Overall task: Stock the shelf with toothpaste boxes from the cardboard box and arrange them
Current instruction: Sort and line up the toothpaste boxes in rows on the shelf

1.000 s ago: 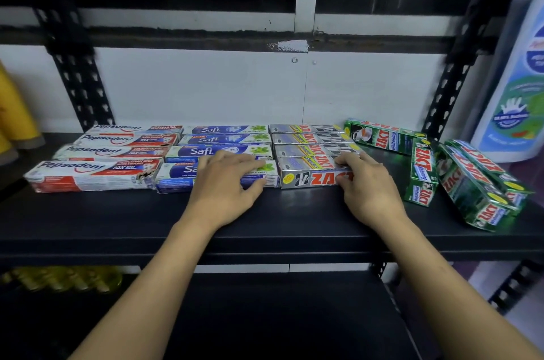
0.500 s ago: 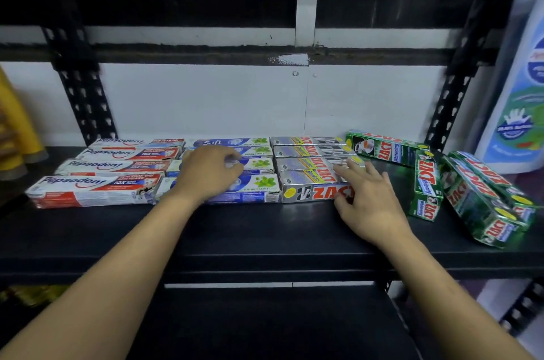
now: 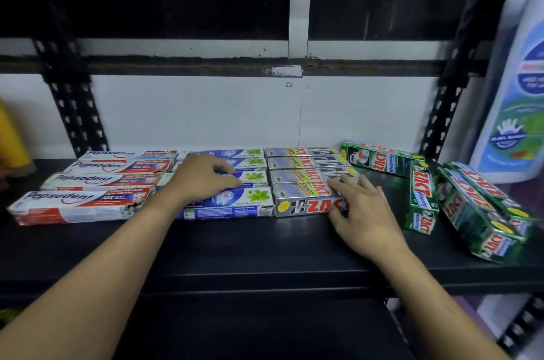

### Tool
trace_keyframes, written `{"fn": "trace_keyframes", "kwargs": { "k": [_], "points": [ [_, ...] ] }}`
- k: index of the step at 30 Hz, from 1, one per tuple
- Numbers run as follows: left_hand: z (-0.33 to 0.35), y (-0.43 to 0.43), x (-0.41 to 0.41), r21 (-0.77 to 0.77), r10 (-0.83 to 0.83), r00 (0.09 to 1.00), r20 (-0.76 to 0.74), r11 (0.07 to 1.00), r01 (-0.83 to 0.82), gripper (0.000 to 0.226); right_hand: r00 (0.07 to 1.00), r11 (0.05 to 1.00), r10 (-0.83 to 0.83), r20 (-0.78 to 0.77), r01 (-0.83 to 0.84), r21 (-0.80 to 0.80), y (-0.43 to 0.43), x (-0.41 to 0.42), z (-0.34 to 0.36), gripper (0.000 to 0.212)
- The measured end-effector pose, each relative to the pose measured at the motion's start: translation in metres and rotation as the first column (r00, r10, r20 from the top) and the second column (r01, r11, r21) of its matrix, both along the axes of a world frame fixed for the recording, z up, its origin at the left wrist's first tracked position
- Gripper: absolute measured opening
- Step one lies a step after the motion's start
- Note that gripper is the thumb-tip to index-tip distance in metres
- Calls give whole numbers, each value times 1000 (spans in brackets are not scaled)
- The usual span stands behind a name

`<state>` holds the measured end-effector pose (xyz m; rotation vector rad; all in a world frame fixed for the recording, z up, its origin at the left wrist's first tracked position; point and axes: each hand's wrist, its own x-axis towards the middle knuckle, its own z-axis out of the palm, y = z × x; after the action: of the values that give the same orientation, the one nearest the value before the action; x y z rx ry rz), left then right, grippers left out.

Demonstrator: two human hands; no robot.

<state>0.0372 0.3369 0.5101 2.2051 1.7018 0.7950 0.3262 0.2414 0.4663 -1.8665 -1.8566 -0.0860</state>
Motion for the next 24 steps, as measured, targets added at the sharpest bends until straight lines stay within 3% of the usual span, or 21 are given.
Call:
{"fn": "trace_keyframes", "kwargs": {
  "k": [24],
  "points": [
    [0, 0, 2, -34, -7, 1000, 3, 999, 7, 31, 1000, 1000, -4, 13, 4, 31, -1, -1, 0, 54]
  ]
}}
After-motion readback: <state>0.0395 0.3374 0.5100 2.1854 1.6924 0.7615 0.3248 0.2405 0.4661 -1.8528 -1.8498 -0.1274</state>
